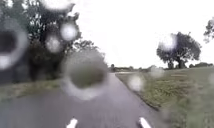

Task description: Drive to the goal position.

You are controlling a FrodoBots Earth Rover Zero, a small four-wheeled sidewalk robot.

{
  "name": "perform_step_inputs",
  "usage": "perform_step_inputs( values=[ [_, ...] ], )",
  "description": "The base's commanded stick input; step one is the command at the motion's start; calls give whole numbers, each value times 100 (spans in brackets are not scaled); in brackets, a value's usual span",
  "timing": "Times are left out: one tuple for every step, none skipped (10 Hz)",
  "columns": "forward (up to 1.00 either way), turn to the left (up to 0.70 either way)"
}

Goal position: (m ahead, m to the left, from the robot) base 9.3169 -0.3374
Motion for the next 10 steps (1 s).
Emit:
perform_step_inputs(
  values=[
    [70, 0],
    [70, 0],
    [70, 0],
    [70, 0],
    [70, 0],
    [70, 0],
    [70, 0],
    [70, 0],
    [70, 0],
    [70, 0]
  ],
)
